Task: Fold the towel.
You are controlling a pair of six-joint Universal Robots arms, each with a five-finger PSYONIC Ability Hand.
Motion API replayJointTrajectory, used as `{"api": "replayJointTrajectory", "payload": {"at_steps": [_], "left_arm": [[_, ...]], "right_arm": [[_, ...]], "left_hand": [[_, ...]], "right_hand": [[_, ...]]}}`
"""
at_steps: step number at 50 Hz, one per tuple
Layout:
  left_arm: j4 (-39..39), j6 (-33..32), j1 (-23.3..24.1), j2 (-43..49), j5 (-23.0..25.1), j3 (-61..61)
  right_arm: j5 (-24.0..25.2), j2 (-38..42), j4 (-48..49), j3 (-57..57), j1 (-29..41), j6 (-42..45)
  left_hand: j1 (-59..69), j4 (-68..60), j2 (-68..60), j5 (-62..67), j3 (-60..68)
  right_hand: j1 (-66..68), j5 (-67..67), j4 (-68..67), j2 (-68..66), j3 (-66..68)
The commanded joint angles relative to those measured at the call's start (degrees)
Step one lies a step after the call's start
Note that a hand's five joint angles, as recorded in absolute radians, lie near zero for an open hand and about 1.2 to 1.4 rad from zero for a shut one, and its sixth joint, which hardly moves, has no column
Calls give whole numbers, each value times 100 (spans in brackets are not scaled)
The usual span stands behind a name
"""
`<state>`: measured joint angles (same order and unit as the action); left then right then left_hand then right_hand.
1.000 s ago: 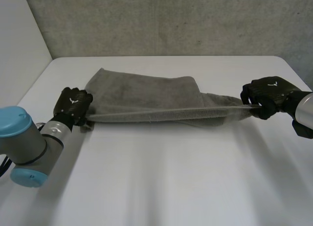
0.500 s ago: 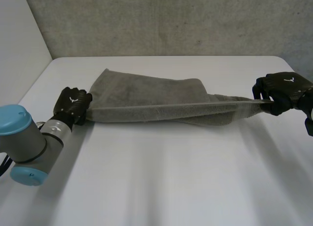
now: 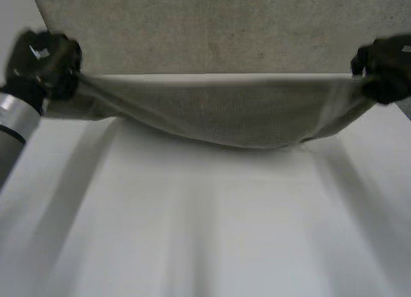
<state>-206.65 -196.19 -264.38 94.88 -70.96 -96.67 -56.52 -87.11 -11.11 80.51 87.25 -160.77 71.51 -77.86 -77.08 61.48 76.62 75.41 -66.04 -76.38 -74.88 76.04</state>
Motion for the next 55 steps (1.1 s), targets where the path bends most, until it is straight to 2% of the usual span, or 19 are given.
{"api": "replayJointTrajectory", "payload": {"at_steps": [1,4,7,9,10,12,15,20,23,28,33,40,42,44,45,47,49,55], "left_arm": [[204,642,-35,-628,109,464],[248,731,-44,-584,109,535],[292,784,-44,-180,109,667],[336,784,-26,415,100,868],[336,784,-26,417,100,869],[398,775,-9,672,83,1010],[521,784,0,1182,39,1370],[573,784,53,1963,-5,2378],[582,784,62,2087,-76,2732],[652,828,167,2272,-602,4223],[661,837,316,2176,-726,4797],[749,959,352,1973,-674,4387],[767,1013,334,1947,-629,4077],[749,1057,299,1790,-472,3308],[749,1057,299,1789,-471,3304],[714,1065,281,1674,-322,2864],[600,1048,203,1508,19,2016],[187,1039,-141,1279,390,816]], "right_arm": [[-104,-307,48,-659,3,-560],[-105,-184,65,-791,20,-552],[-140,-16,74,-853,29,-543],[-315,509,65,-1106,291,-465],[-316,511,65,-1108,293,-464],[-543,1045,30,-1432,634,-176],[-658,1276,30,-1583,741,45],[-1228,2179,39,-2485,1109,800],[-1379,2401,48,-2857,1216,837],[-1835,2901,109,-4435,1365,732],[-1889,3033,136,-5097,1409,355],[-1766,3007,-199,-4984,1409,239],[-1643,2972,-365,-4834,1391,248],[-1223,2902,-637,-4459,1330,326],[-1221,2902,-638,-4457,1330,327],[-757,2876,-804,-3985,1278,650],[-607,2849,-848,-3660,1225,896],[-342,2420,-919,-2412,944,1731]], "left_hand": [[849,-214,-292,852,338],[849,-214,-292,852,338],[849,-214,-292,852,338],[849,-214,-292,852,338],[849,-214,-292,852,338],[849,-214,-292,852,338],[849,-214,-292,852,338],[849,-214,-292,852,338],[849,-214,-292,852,338],[849,-214,-292,852,338],[849,-214,-292,852,338],[849,-214,-292,852,338],[849,-214,-292,852,338],[849,-214,-292,852,338],[849,-214,-292,852,338],[849,-214,-292,852,338],[849,-214,-292,852,338],[849,-214,-292,852,338]], "right_hand": [[459,-396,-362,-512,396],[459,-396,-362,-512,396],[459,-396,-362,-512,396],[459,-396,-362,-512,396],[459,-396,-362,-512,396],[459,-396,-362,-512,396],[459,-396,-362,-512,396],[459,-396,-362,-512,396],[459,-396,-362,-512,396],[459,-396,-362,-512,396],[459,-396,-362,-512,396],[459,-396,-362,-512,396],[459,-396,-362,-512,396],[459,-396,-362,-512,396],[459,-396,-362,-512,396],[459,-396,-362,-512,396],[459,-396,-362,-512,396],[459,-396,-362,-512,396]]}}
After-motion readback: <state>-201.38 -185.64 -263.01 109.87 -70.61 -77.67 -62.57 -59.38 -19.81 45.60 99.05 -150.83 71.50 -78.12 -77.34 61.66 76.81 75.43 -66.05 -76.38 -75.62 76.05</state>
